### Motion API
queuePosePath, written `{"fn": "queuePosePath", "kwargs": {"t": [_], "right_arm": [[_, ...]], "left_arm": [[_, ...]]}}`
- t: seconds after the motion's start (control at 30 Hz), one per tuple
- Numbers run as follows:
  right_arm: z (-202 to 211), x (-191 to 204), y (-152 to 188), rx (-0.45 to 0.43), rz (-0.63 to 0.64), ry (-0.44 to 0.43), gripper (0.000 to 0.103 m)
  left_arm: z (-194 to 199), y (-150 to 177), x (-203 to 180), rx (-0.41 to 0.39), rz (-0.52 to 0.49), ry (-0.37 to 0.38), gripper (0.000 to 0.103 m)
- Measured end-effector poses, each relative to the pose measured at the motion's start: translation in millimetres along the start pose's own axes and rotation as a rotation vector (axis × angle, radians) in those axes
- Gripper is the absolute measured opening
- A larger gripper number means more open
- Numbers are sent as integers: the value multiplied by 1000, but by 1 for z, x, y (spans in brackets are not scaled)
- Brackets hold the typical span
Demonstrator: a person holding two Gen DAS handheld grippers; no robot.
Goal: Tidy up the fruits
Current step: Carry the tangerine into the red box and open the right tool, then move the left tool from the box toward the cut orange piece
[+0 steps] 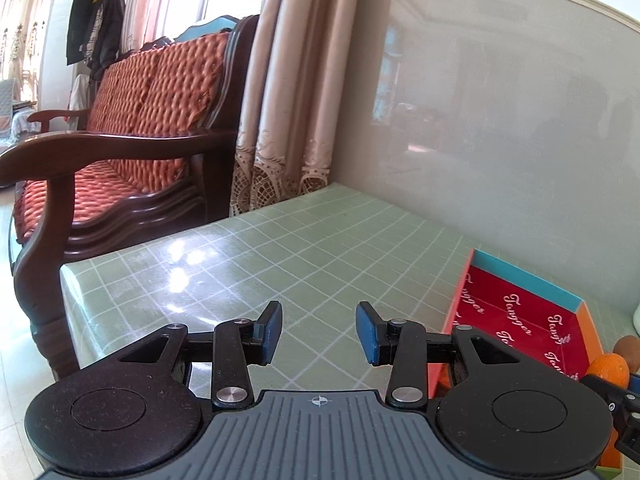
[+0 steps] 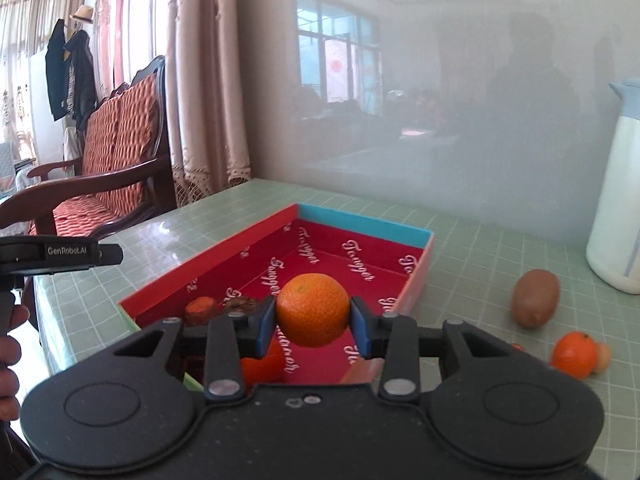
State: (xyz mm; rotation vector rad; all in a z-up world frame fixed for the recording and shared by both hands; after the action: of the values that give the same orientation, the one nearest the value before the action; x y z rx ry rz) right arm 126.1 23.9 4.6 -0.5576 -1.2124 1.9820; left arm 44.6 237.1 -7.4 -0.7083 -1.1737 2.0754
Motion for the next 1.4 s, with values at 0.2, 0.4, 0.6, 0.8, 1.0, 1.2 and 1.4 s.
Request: {"fn": "queuePosePath", "kwargs": {"t": [0.2, 0.4, 0.6, 0.8, 1.0, 1.2, 1.4], "right_arm": [[-7, 8, 2, 34, 22, -1, 38], [-10, 12, 5, 51, 53, 29, 39], [-12, 14, 5, 53, 67, 45, 39], [-7, 11, 3, 30, 59, 63, 56], [4, 9, -4, -24, 74, 103, 82], [11, -4, -5, -36, 52, 155, 96], [32, -30, -5, -62, 6, 224, 103]], "left_arm": [[-4, 0, 16, 11, 28, -23, 41], [-3, 1, 19, 7, 28, -29, 41], [-3, 2, 19, 6, 22, -33, 41], [-2, 2, 16, 4, 11, -34, 41], [-2, 2, 11, 5, 4, -27, 41], [2, 3, -4, -8, -24, -6, 41], [8, 7, -27, -13, -58, 30, 41]]}}
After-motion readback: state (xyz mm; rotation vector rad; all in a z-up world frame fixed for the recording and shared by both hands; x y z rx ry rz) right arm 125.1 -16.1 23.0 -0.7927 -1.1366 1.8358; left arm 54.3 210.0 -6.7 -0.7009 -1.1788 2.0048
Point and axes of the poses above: each gripper's, at about its wrist camera, not at the fingertips, and z roughly against the way its jaws point, x to its left, y to its underside, the point moved 4 cm from there along -z, roughly the way its jaws point
